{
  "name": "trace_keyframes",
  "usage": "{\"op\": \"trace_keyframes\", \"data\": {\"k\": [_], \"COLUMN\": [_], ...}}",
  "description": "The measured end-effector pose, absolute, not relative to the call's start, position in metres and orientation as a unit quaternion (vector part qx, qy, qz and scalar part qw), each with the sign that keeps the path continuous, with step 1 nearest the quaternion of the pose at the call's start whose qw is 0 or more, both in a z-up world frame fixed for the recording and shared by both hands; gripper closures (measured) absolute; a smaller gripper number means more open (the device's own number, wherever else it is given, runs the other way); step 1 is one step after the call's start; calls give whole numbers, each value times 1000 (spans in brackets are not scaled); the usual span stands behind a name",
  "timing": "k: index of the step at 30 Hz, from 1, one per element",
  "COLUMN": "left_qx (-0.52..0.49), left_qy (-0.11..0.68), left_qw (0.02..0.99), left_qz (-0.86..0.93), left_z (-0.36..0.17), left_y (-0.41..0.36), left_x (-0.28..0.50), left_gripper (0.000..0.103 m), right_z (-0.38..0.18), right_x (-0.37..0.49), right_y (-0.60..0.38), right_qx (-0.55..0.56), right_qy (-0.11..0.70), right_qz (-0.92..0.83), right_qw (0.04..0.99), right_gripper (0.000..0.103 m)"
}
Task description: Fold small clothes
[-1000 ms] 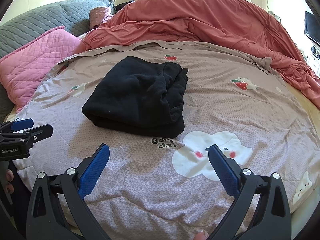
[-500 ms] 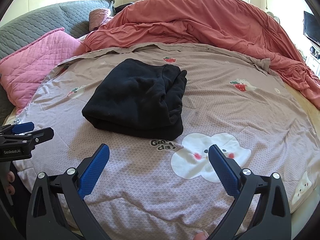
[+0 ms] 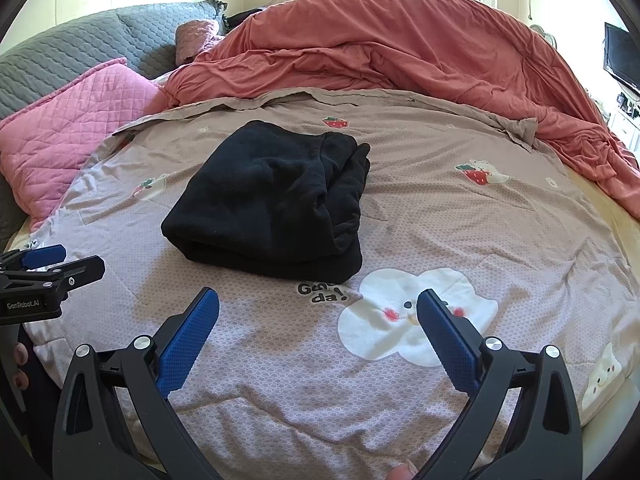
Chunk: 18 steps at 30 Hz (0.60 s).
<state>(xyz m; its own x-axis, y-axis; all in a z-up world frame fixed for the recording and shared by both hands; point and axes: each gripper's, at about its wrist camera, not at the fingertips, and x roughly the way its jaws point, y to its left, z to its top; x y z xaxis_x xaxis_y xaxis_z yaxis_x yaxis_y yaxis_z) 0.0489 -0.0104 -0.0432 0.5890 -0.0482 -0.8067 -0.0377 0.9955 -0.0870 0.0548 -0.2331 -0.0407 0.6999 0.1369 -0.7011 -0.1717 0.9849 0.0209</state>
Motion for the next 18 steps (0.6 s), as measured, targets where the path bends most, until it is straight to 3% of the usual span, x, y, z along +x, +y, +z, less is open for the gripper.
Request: {"op": "trace_keyframes", "data": {"k": [10,18], "left_qx": [-37,-116], "left_qy": [453,465], "left_qw": [890,876], "left_qz": [17,54], "left_z": [-44,-55], "left_y": [-8,52], "left_x": [51,69], "left_gripper": [9,9], "right_z": [-43,-11], "right_x": [56,53], "right_y": [-240,-319], "right_qx": [-8,40], "right_qy": [386,342], "right_qz": [73,-20], "right_qw": [920,939], "right_gripper": [4,4]}}
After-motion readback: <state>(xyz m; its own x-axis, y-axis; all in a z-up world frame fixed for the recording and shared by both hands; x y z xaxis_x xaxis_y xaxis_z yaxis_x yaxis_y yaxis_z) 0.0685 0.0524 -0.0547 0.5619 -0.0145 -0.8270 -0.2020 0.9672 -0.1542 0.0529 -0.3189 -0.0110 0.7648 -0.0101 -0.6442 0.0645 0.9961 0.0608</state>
